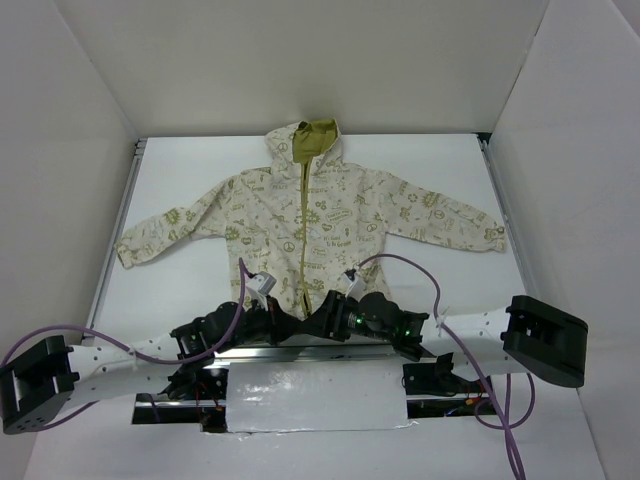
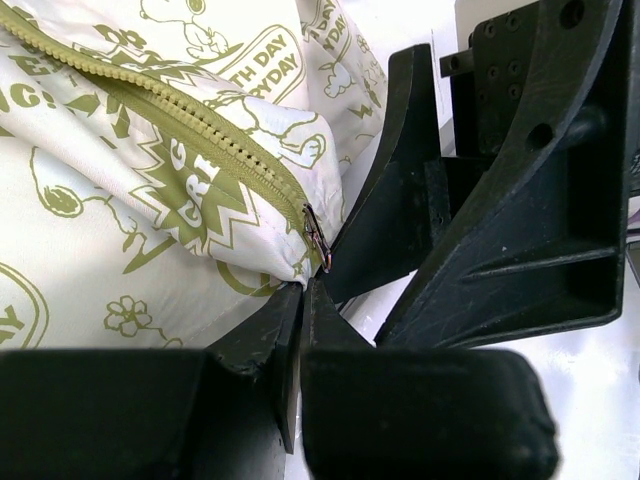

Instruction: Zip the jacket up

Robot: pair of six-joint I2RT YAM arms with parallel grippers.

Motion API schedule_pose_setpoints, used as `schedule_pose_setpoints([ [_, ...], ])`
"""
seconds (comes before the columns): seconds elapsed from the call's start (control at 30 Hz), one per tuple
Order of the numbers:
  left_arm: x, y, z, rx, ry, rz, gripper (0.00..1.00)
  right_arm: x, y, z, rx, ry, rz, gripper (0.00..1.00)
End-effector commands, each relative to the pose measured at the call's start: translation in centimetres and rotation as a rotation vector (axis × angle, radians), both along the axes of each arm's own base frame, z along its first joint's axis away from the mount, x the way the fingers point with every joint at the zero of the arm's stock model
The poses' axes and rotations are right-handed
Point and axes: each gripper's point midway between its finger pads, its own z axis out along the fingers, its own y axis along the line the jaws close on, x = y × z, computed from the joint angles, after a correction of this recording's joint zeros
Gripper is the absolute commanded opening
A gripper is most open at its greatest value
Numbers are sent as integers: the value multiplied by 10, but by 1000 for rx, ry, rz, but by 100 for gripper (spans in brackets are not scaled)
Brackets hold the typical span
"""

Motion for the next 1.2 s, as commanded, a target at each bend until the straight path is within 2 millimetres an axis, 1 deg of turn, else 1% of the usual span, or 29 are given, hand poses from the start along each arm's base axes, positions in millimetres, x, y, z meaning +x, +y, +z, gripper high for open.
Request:
schedule_pose_setpoints([
  [0.0, -1, -15, 33, -99, -47, -38, 0, 8, 9, 26, 54, -65, -16, 62],
  [0.03, -1, -16, 32, -98, -45, -42, 0, 12, 9, 26, 49, -70, -38, 62],
  [0.17, -1, -16, 33, -101, -49, -43, 0, 12, 8, 27, 49, -75, -38, 60],
  [0.3, -1, -14, 29, -93, -46, -40, 0, 13, 6, 27, 48, -79, -47, 59],
  [0.53, -1, -13, 26, -89, -44, -35, 0, 16, 3, 29, 46, -87, -62, 54],
  [0.63, -1, -13, 28, -94, -47, -34, 0, 16, 1, 25, 28, -82, -70, 54],
  [0.83, -1, -13, 28, -93, -45, -37, 0, 16, 1, 18, 15, -74, -72, 50],
  [1.17, -1, -11, 24, -83, -47, -32, 0, 18, -3, 16, -5, -82, -84, 31],
])
